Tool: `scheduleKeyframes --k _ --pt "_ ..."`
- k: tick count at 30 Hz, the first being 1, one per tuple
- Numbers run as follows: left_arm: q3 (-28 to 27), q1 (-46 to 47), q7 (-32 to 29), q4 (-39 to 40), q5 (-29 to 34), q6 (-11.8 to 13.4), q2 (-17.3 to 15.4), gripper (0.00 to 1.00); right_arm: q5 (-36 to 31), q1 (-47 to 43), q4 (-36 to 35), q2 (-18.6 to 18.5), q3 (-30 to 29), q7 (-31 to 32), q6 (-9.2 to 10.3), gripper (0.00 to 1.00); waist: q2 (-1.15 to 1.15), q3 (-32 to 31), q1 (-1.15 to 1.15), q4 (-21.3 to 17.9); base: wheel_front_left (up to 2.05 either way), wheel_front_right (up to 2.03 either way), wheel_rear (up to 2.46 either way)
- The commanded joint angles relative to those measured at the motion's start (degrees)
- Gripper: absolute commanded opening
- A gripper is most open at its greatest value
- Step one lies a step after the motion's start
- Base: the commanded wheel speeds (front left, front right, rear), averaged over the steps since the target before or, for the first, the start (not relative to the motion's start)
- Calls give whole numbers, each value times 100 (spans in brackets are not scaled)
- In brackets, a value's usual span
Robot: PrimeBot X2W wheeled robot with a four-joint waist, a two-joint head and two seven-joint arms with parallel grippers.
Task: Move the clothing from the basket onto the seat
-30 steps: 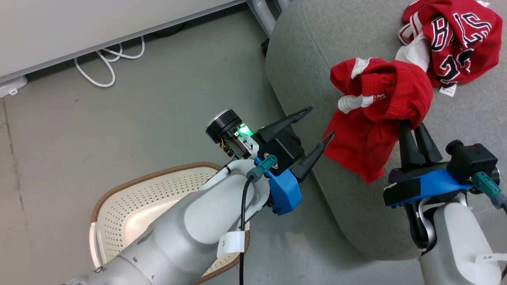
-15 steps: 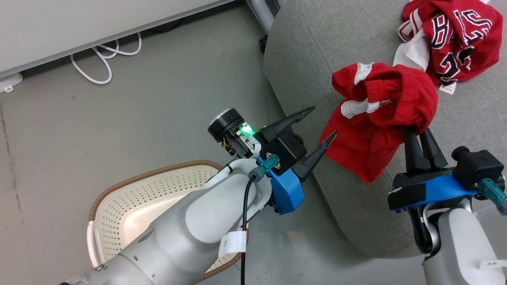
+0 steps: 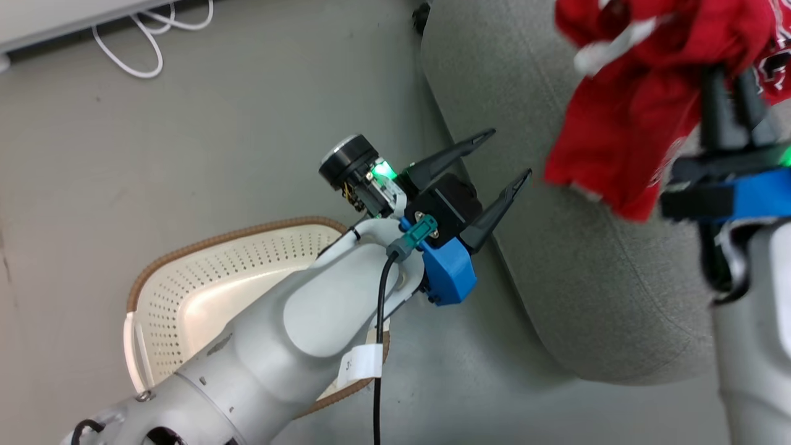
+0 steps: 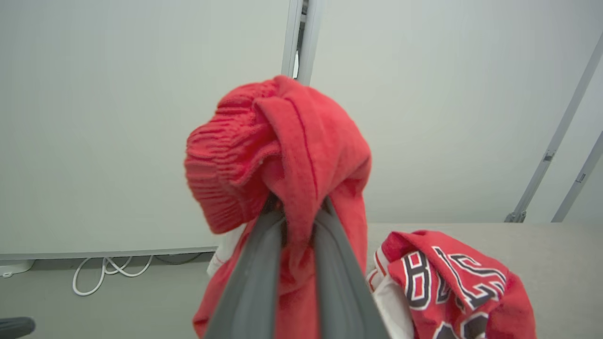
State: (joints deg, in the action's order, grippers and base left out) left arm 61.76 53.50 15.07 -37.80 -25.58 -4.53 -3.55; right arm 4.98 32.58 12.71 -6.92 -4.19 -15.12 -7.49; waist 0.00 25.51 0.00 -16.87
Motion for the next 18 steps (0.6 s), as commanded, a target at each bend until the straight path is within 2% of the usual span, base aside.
scheduleKeyframes --k 1,6,11,18 --pt "-41 147 13 36 60 39 -70 100 -38 321 -137 -137 -109 -4 -1 0 0 308 0 87 0 0 0" --pt "-78 410 -14 110 134 76 -215 100 2 1209 -457 -587 -543 -5 -1 0 0 868 0 157 0 0 0" --pt "-68 644 -68 200 225 100 -360 100 63 2076 -620 -1128 -1245 -4 -1 0 0 1371 0 209 0 0 0" --pt "-22 884 -144 403 348 158 -469 100 303 2835 -123 -2187 -2220 -4 -1 0 0 1917 0 309 0 0 0"
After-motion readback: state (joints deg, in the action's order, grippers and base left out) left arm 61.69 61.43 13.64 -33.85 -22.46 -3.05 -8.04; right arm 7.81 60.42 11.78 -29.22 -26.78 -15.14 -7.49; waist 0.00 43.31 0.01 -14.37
